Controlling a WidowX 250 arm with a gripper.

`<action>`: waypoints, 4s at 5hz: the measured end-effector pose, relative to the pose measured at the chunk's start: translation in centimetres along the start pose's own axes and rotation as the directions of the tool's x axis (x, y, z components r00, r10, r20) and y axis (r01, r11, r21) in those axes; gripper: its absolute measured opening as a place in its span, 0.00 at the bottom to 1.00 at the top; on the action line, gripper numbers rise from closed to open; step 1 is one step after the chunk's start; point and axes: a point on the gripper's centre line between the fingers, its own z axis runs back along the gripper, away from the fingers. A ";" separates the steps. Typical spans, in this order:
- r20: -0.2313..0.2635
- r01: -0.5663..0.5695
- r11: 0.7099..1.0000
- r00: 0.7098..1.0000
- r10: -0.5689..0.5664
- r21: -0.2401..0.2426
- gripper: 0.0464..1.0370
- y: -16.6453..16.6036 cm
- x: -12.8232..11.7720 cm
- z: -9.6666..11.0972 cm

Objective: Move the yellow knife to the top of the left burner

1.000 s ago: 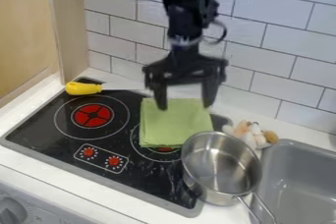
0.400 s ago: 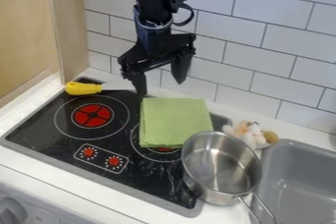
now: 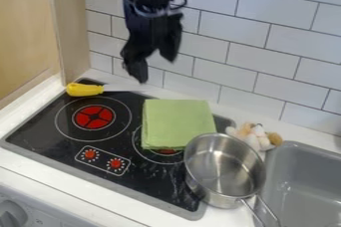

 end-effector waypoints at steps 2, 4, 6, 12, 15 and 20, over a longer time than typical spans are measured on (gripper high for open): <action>0.030 -0.308 0.951 0.951 0.308 0.033 0.96 0.9 2.5 -0.5; 0.016 -0.491 0.870 0.871 0.491 0.056 0.96 2.7 5.2 -1.1; 0.046 -0.562 0.817 0.826 0.562 0.126 0.96 5.2 7.0 -4.1; 0.107 -0.577 0.785 0.816 0.569 0.227 0.43 5.9 8.8 -8.3; 0.083 -0.554 0.805 0.831 0.550 0.211 0.43 5.4 8.8 -8.4; 0.047 -0.482 0.873 0.876 0.480 0.075 0.43 8.3 6.4 -0.6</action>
